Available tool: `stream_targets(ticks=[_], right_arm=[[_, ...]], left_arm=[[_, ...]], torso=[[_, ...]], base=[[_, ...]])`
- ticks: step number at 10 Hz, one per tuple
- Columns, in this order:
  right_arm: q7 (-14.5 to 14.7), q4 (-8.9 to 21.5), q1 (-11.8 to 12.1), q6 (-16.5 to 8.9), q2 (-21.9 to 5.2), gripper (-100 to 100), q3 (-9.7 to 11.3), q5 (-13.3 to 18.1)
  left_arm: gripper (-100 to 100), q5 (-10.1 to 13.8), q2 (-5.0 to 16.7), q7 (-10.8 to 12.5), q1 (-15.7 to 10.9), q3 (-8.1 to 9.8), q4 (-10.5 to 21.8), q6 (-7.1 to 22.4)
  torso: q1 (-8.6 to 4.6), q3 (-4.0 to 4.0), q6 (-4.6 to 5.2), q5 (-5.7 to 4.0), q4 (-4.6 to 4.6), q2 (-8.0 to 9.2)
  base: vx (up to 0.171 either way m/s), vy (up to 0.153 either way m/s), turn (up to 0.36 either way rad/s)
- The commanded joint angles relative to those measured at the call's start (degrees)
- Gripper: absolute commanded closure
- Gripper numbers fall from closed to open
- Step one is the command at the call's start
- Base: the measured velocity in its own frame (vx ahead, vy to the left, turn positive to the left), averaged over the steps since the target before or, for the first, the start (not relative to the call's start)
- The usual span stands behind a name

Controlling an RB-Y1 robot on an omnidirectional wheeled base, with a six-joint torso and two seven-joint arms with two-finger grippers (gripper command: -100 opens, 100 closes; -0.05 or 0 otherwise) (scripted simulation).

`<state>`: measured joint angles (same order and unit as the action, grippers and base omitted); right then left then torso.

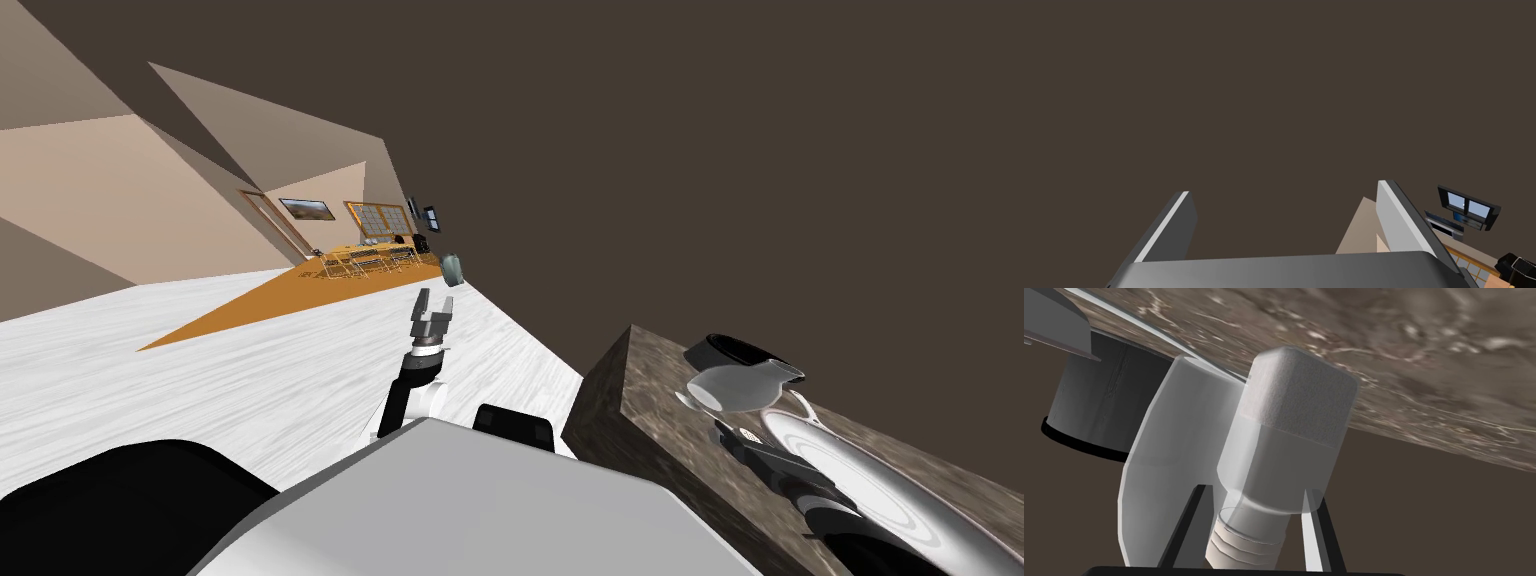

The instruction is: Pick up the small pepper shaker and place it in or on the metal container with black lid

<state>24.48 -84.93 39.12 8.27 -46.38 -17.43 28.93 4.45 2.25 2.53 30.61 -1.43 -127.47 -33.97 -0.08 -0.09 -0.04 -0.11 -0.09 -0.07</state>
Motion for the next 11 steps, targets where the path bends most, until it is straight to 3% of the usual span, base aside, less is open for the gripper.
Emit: stream_targets(ticks=[1,2,3,4,5,11], right_arm=[[0.0,0.0,0.0,0.0,0.0,100,0.0,0.0],[-0.02,-0.01,-0.01,0.01,0.0,0,-0.01,-0.01],[-0.02,-0.01,-0.01,0.01,0.0,100,-0.01,-0.01],[-0.03,-0.02,-0.02,0.02,0.01,0,-0.01,-0.02],[-1.05,-0.56,-0.32,-1.19,-2.18,100,-0.07,-0.4],[-6.37,-3.01,-1.54,-5.92,-11.08,100,1.48,-2.29]], left_arm=[[0,0.0,0.0,0.0,0.0,0.0,0.0,0.0],[0,0.0,0.0,0.0,0.0,0.0,0.0,0.0],[0,0.0,0.0,0.0,0.0,0.0,0.0,0.0],[0,0.0,0.0,0.0,0.0,0.0,0.0,0.0],[0,0.0,0.0,0.0,0.0,0.0,0.0,0.0],[0,0.0,-0.01,0.0,-0.01,-0.01,0.0,0.0]], torso=[[0.0,0.0,0.0,0.0,0.0,0.0],[-0.01,-0.01,0.0,0.0,-0.01,-0.01],[-0.01,-0.01,0.01,-0.01,-0.01,-0.01],[-0.02,-0.02,0.01,-0.01,-0.02,-0.01],[-0.03,-0.02,0.01,-0.01,-0.02,-0.02],[0.38,0.01,-0.13,0.16,-0.02,0.04]], base=[[0.0,0.0,0.0],[0.0,0.0,0.0],[0.0,0.0,0.0],[0.0,0.0,0.0],[-0.039,0.004,0.087],[-0.055,0.046,0.133]])
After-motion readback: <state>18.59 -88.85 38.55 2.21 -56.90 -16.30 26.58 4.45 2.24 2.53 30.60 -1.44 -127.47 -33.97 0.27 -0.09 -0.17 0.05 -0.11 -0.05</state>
